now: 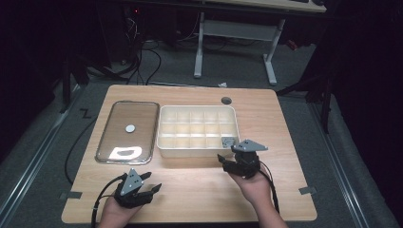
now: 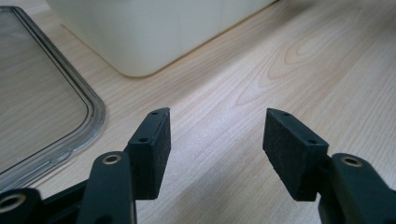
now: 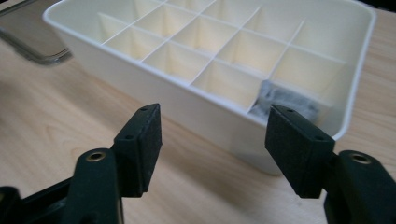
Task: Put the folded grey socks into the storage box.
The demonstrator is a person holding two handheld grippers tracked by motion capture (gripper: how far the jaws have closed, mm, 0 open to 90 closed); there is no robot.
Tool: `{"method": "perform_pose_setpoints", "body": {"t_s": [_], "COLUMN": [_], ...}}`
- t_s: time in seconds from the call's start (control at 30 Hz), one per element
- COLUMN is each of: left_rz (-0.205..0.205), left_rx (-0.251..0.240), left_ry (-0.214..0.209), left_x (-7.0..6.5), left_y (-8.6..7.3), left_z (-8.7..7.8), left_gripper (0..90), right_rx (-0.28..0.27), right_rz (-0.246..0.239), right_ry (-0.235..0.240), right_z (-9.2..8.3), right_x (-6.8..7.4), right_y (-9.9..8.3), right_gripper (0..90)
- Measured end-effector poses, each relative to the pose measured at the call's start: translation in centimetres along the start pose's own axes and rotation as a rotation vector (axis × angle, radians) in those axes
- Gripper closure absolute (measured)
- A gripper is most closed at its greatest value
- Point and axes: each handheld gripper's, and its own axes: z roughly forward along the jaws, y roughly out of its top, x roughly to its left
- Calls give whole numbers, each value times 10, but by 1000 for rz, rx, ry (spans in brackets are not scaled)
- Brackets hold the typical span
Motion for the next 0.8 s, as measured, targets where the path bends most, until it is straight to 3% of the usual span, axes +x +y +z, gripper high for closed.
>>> {"method": "perform_pose_setpoints", "body": {"t_s": [0.2,0.37,0.43,0.53,0.6,0.7,0.8], "left_rz": [5,7,5,7,16,25,25], "left_rx": [-7,-18,-18,-18,-17,-9,-5], "left_ry": [3,5,5,2,0,-4,-7], "left_x": [-1,-3,-5,-6,-9,-11,-11], "left_y": [-1,-2,-2,-1,-1,-1,-1], "left_z": [-1,-3,-3,-3,-3,0,1], "left_gripper": [420,419,419,418,416,411,408], "right_rx": [-29,-62,-66,-95,-111,-124,-108], "right_rz": [-13,-69,-90,-50,-52,0,-8], "right_ry": [11,-12,2,21,9,-3,-10], "right_z": [1,1,0,-6,-11,-13,-11], "right_x": [18,40,45,44,41,31,29], "right_y": [-26,-53,-61,-68,-72,-82,-82], "right_gripper": [345,346,330,321,311,306,301]}}
